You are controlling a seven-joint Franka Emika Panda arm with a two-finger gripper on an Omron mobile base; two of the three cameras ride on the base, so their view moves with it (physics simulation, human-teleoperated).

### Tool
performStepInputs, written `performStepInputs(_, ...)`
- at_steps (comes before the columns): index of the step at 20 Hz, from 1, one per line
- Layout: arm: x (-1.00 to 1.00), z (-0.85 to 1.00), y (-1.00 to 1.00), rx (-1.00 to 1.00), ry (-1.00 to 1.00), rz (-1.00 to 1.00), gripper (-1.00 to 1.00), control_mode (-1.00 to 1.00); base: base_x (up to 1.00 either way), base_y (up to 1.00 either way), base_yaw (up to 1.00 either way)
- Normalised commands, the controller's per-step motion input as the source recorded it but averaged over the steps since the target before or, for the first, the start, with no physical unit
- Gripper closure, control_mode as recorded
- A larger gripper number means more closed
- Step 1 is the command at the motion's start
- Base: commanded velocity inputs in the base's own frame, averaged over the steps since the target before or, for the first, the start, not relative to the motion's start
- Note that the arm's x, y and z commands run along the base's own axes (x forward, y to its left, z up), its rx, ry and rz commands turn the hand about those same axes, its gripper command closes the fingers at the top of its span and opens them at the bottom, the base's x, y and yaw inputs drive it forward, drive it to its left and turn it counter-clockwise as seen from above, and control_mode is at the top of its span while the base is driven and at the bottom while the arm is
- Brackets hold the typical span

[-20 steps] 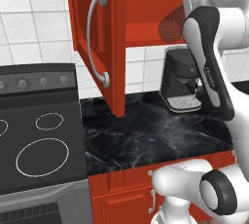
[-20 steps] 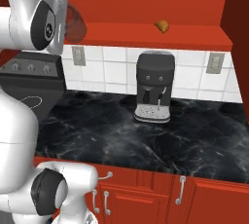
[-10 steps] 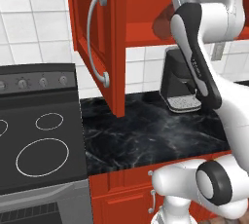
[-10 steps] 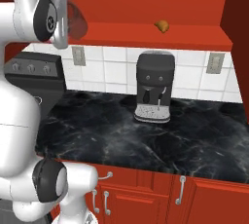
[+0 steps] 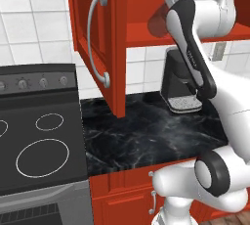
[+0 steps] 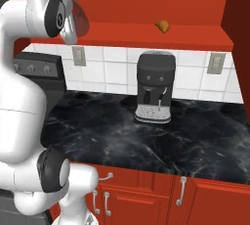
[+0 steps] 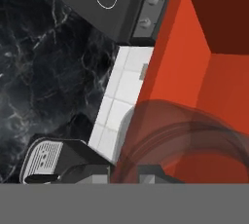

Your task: Pick the candle and jar from the dining table and place them in the open cabinet. Close the cabinet after placing the objects.

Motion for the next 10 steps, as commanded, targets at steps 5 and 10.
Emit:
performStepInputs(5,0.3,0.0,0.05,-0.12,0.0,0.01,1.0,-1.0,0.0,0.0,0.0)
performStepInputs(10,0.29,-0.01,0.06,-0.11,0.0,0.0,1.0,-1.0,0.0,0.0,0.0)
